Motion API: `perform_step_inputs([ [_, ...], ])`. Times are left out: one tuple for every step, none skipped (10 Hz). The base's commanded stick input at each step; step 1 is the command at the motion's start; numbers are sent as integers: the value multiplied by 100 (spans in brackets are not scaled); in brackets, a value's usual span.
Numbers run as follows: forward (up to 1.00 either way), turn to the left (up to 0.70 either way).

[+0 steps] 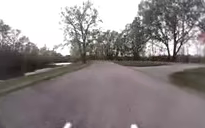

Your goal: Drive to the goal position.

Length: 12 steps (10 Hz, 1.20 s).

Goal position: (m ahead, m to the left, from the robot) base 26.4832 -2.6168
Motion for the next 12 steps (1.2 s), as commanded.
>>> perform_step_inputs([
  [100, 0],
  [100, 0],
  [100, 0],
  [100, -4],
  [100, -29],
  [100, -34],
  [100, -2],
  [100, 0],
  [100, 0],
  [100, 0],
  [100, 0],
  [100, 0],
])
